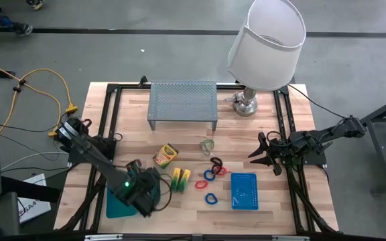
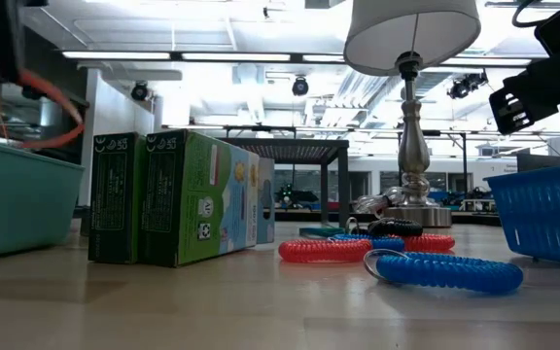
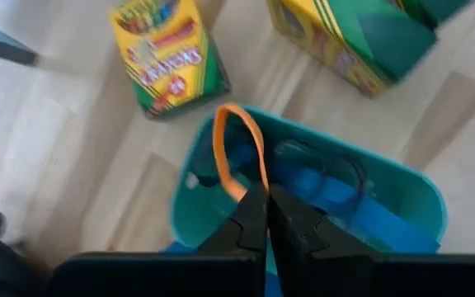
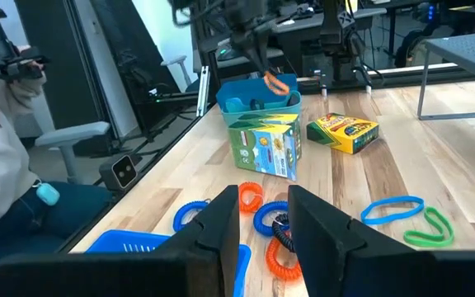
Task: Pick & Place Office Desk Supplies
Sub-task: Put the orange rubber band into the green bin, then put the blue rubber band into the green bin
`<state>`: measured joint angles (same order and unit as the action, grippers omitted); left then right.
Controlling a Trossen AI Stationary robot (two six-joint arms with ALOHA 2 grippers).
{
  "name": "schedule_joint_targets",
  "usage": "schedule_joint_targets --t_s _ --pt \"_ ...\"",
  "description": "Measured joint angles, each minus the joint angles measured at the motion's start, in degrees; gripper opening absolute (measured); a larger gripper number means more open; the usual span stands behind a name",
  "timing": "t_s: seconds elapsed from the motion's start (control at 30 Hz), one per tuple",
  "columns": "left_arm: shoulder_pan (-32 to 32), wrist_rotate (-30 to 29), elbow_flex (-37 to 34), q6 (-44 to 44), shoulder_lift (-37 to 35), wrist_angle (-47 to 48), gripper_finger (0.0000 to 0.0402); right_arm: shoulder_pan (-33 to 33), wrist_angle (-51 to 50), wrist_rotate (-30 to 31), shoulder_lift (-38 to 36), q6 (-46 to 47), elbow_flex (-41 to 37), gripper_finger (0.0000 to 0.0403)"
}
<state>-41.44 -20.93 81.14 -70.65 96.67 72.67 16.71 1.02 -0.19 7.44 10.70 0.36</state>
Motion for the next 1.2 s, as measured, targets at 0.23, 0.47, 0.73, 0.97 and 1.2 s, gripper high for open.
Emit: schedule_joint_targets --t_s 0.23,0.47,0.73,0.97,1.2 --pt "-1.9 0.7 0.0 -1.7 2.7 -3.4 0.0001 0.0 0.0 0.0 0.0 0.0 0.0 0.0094" --pt "-2.4 1.2 0.0 -4.0 2.6 -3.9 0.0001 0.0 0.0 0.0 0.0 0.0 0.0 0.0094" --pt "-1.7 2.7 0.0 -4.1 2.6 -3.9 0.0006 0.0 0.0 0.0 0.0 0.0 0.0 0.0094" --pt "-1.4 3.1 0.0 -4.3 2.6 -3.9 0.0055 0.0 0.0 0.0 0.0 0.0 0.0 0.0094" --pt "-1.4 3.0 0.0 -4.4 2.6 -3.9 0.0072 0.0 0.0 0.0 0.0 0.0 0.0 0.0094"
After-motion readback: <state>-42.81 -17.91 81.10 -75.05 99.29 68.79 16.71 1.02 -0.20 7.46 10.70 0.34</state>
